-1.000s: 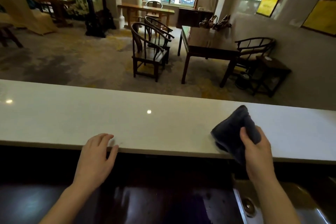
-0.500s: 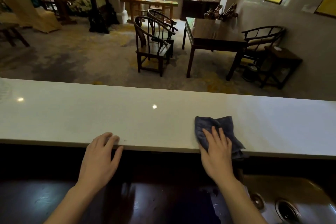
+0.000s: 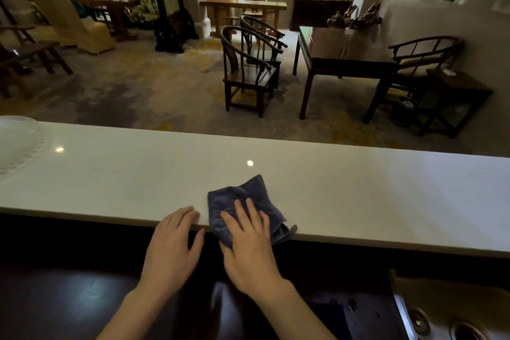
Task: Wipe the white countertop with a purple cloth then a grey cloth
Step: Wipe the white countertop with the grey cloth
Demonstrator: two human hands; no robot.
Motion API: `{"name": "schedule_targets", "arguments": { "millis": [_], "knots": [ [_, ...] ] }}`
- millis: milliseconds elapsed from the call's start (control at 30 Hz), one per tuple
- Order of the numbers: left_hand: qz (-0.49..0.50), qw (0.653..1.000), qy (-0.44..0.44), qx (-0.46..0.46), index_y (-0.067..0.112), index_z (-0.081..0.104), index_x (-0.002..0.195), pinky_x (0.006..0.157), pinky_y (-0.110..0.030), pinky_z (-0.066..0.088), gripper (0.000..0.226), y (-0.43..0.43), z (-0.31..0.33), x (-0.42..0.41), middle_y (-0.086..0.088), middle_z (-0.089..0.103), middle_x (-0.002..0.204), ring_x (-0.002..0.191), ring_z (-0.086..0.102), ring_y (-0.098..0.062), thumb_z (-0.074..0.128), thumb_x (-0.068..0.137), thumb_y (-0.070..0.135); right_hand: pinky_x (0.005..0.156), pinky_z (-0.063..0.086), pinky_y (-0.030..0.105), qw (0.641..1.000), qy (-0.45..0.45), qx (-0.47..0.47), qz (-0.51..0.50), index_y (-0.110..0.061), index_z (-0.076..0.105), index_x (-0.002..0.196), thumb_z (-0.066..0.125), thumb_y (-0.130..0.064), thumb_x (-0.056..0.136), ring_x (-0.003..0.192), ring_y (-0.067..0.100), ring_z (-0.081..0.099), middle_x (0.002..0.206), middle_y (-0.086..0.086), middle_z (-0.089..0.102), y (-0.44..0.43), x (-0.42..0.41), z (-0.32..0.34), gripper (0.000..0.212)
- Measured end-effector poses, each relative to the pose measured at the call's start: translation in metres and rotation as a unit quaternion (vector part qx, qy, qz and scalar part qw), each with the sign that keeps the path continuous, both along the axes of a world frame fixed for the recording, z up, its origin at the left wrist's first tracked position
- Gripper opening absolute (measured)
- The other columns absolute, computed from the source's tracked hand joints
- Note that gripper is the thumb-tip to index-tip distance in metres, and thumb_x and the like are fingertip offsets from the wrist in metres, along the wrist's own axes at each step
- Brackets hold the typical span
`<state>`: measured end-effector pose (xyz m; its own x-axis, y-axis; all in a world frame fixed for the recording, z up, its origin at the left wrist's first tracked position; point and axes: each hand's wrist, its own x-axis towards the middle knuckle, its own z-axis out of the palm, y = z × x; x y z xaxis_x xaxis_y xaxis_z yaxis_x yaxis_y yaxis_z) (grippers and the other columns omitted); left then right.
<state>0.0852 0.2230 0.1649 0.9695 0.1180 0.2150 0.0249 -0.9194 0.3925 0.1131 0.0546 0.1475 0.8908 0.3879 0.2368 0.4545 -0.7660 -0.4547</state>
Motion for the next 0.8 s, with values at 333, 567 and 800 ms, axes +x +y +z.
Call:
{"name": "schedule_targets", "arguments": {
  "millis": [333,567,800],
  "knots": [
    [-0.008,1.0,-0.005,-0.007,0.011,0.063,0.114,0.1,-0.041,0.048,0.035,0.002,-0.005,0.001,-0.006,0.065,0.125,0.116,0.06,-0.026,0.069,0.08,0.018,0.126,-0.006,0.038,0.996,-0.012,-0.037,0.079,-0.022,0.039,0.152,0.051,-0.015,0.095,0.157,0.02,0.005,0.168,0.002,0.022,-0.027,0.007,0.01,0.059],
    [0.007,1.0,-0.014,-0.002,0.011,0.065,0.109,0.1,-0.043,0.048,0.031,0.0,-0.003,0.002,-0.006,0.065,0.126,0.116,0.061,-0.027,0.061,0.082,0.025,0.127,0.0,0.037,0.999,-0.012,-0.037,0.009,-0.022,0.044,0.149,0.052,-0.014,0.095,0.156,0.017,0.011,0.166,0.0,0.028,-0.079,0.012,0.007,0.056],
    [0.009,1.0,-0.01,-0.003,0.009,0.066,0.105,0.096,-0.045,0.05,0.034,-0.002,-0.002,0.002,-0.008,0.067,0.122,0.111,0.063,-0.03,0.058,0.078,0.027,0.127,-0.001,0.04,0.993,-0.004,-0.053,-0.102,-0.026,0.044,0.149,0.055,-0.014,0.095,0.155,0.016,0.014,0.164,-0.003,0.032,-0.144,0.012,0.003,0.057]
  ]
}}
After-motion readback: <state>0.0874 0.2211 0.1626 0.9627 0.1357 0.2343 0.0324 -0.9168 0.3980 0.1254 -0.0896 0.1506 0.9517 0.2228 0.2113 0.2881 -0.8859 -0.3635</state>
